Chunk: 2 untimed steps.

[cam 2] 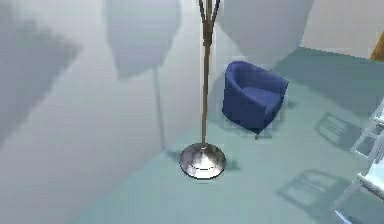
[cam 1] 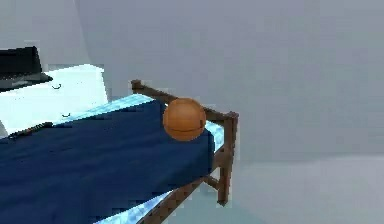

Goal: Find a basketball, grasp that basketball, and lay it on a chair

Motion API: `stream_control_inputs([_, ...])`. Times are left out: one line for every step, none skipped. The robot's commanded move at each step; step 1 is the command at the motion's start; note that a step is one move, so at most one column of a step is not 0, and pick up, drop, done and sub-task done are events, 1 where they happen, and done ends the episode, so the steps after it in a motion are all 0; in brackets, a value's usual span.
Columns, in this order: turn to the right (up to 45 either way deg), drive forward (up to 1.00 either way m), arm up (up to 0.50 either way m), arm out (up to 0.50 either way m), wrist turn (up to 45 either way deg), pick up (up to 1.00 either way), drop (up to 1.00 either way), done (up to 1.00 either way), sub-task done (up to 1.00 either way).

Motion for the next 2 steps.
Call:
stream_control_inputs([-45.0, 0.0, 0.0, 0.0, 0.0, 0.0, 0.0, 0.0, 0.0])
stream_control_inputs([-42.0, 0.0, 0.0, 0.0, 0.0, 0.0, 0.0, 0.0, 0.0])
